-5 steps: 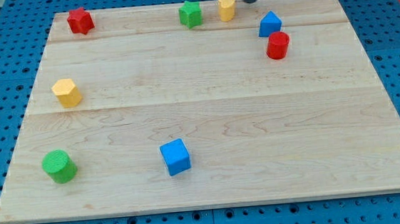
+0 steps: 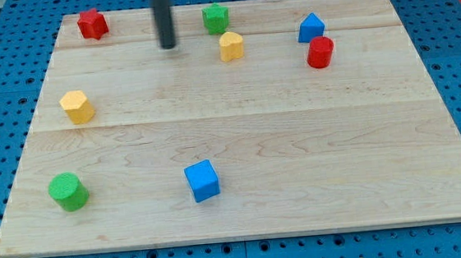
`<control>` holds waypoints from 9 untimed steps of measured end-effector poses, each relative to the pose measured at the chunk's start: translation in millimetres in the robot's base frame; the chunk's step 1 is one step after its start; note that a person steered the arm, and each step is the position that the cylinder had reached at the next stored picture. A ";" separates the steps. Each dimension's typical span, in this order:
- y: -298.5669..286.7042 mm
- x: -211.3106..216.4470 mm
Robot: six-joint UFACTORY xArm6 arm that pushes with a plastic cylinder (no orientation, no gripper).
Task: Move the red star to the bottom of the red circle
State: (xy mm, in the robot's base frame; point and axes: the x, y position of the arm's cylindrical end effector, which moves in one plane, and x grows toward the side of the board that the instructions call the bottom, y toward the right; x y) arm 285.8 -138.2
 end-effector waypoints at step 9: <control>-36.2 94.2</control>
State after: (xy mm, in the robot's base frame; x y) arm 379.9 -174.4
